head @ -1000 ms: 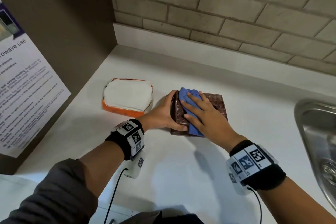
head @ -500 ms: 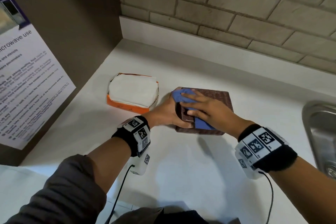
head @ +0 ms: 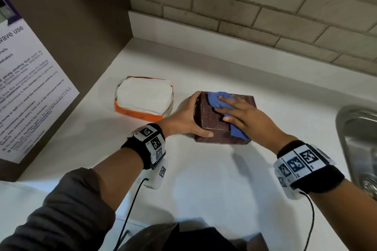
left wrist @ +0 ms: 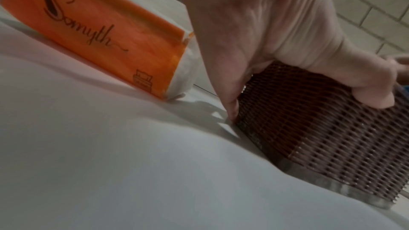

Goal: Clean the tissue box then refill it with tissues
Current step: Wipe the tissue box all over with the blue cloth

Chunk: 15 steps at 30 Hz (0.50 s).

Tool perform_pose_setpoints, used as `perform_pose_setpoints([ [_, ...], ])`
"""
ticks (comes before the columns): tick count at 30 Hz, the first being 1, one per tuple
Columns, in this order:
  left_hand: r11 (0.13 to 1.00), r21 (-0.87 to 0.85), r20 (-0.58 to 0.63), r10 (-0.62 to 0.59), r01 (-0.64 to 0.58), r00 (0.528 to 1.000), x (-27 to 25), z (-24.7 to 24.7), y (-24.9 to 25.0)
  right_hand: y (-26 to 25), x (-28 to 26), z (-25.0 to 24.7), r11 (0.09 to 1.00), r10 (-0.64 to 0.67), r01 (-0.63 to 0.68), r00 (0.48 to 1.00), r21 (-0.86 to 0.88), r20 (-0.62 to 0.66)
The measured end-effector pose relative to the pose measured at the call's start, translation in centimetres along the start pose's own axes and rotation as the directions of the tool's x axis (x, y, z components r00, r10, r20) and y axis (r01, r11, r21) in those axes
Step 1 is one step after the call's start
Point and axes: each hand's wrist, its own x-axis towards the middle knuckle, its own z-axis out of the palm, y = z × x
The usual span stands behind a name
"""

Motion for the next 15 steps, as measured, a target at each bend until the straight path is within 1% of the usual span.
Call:
perform_pose_setpoints([
  [2,1.0,-0.019,0.0,-0.01,0.01,1.0,0.0,0.0,0.1,0.4,0.2,-0.8,0.995,0.091,-0.086,0.988,0.048,-0.121],
  [3,1.0,-0.022,-0.003,-0.008,0.008,1.0,0.0,0.0,0.1,0.1,0.4,-1.1,0.992,0.107,-0.092,0.979,0.091,-0.175],
  [4,1.0,-0.022,0.005,-0.007,0.007,1.0,-0.1,-0.1,0.2,-0.6,0.8,-1.1,0.993,0.078,-0.058,0.978,0.105,-0.194],
  [5,1.0,-0.024,0.019,0.001,-0.001,1.0,-0.2,-0.2,0.3,-1.4,1.2,-0.8,0.997,0.011,0.0,0.988,0.073,-0.153],
  [7,0.999,-0.04,0.084,0.028,-0.025,0.996,-0.4,-0.3,0.8,-2.7,2.1,0.9,0.991,-0.124,0.125,0.992,-0.046,0.017],
  [8,0.999,-0.048,0.11,0.029,-0.024,0.994,-0.5,-0.3,1.2,-2.7,2.4,1.4,0.988,-0.13,0.135,0.989,-0.071,0.071],
  [9,0.998,-0.061,0.107,0.027,-0.021,0.994,-0.5,-0.3,1.3,-2.5,2.7,1.4,0.99,-0.11,0.116,0.991,-0.077,0.073],
  [11,0.997,-0.081,0.045,-0.016,0.019,0.999,-0.6,-0.3,1.1,-1.7,2.8,0.3,0.998,-0.041,0.041,0.999,-0.055,0.006],
  [12,0.995,-0.086,0.024,-0.041,0.043,0.999,-0.8,-0.3,1.1,-1.4,2.4,-0.4,0.999,0.021,-0.022,0.999,-0.034,-0.04],
  [13,0.995,-0.093,0.017,-0.04,0.041,0.999,-0.8,-0.5,0.9,-0.9,1.8,-0.9,0.996,0.082,-0.084,0.994,-0.025,-0.076],
  [14,0.992,-0.119,0.04,-0.03,0.035,0.999,-1.1,-0.6,1.1,-0.6,1.0,-1.0,0.99,0.129,-0.133,0.987,-0.038,-0.097],
  [15,0.982,-0.185,0.074,-0.016,0.029,0.997,-1.3,-0.6,1.2,-0.3,0.3,-0.9,0.985,0.156,-0.162,0.983,-0.054,-0.096],
])
